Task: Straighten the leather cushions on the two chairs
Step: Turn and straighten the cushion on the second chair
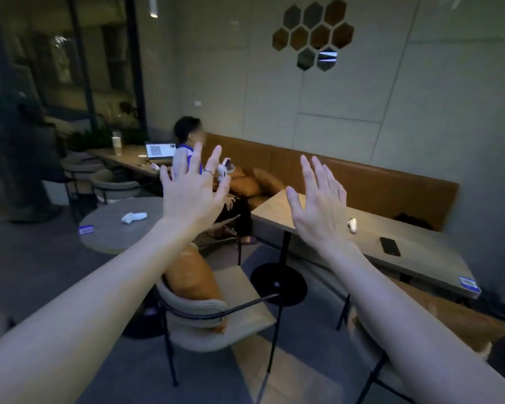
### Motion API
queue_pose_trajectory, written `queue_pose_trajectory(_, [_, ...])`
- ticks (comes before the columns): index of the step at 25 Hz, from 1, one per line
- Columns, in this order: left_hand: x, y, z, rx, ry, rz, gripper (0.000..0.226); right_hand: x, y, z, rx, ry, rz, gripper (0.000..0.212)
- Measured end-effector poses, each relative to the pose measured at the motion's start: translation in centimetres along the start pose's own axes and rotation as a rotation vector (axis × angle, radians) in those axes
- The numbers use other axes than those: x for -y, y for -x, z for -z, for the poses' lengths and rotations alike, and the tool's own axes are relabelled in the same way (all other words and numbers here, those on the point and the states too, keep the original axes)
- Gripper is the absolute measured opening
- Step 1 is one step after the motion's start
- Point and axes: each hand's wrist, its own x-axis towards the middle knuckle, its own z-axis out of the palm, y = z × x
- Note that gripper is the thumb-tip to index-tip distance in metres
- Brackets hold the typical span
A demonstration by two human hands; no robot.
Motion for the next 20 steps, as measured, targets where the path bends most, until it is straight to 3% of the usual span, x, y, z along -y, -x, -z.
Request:
queue_pose_trajectory(10, [9.6, 0.4, -3.9, 0.148, -0.051, 0.18, 0.064, 5.5, -0.6, -12.1, 0.217, -0.071, 0.026, 0.065])
queue_pose_trajectory(20, [17.8, -0.8, -18.2, 0.387, -0.048, 0.321, 0.062, 4.1, 0.4, -29.0, 0.47, -0.064, -0.069, 0.067])
